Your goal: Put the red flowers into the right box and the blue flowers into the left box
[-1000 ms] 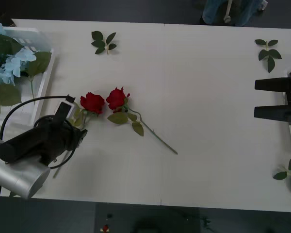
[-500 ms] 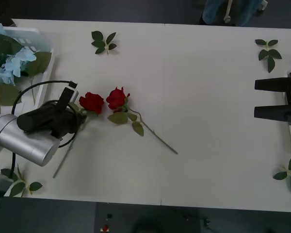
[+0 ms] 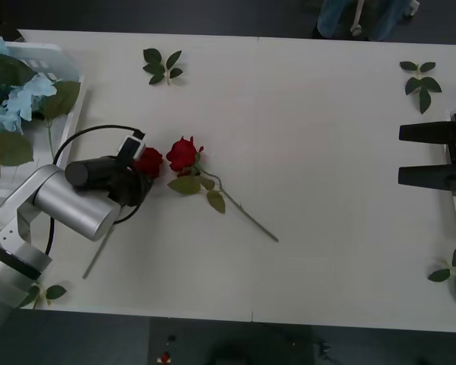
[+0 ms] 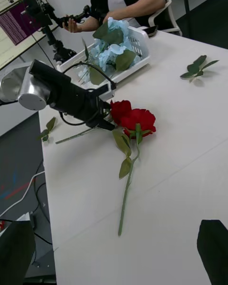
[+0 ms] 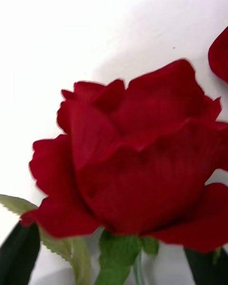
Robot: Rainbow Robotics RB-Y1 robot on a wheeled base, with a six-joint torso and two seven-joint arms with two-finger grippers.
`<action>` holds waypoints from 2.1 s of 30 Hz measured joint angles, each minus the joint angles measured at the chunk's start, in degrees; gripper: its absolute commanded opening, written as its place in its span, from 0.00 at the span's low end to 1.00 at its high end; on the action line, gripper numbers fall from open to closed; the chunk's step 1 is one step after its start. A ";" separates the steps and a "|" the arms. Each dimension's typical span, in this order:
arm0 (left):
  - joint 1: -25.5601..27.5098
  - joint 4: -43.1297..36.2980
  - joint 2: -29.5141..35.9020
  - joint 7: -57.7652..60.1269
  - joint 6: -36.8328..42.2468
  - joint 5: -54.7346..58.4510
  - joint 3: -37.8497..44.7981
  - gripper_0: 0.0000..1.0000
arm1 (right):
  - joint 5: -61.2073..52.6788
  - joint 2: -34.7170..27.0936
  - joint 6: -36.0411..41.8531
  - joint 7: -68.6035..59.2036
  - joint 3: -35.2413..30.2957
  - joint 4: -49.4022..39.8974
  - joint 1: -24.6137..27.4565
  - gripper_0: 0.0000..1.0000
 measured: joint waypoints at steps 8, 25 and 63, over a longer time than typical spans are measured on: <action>-0.11 0.83 -1.78 0.00 0.00 0.00 0.00 0.00 | 0.00 0.00 0.00 0.00 0.00 0.00 0.00 1.00; 9.81 -24.29 1.64 0.00 11.20 18.56 12.48 0.00 | 0.00 0.00 0.00 0.00 0.00 0.00 0.00 1.00; -4.17 -8.03 -20.62 -58.40 -4.22 89.73 12.32 0.00 | -3.50 1.43 0.04 0.00 -0.01 3.03 0.13 1.00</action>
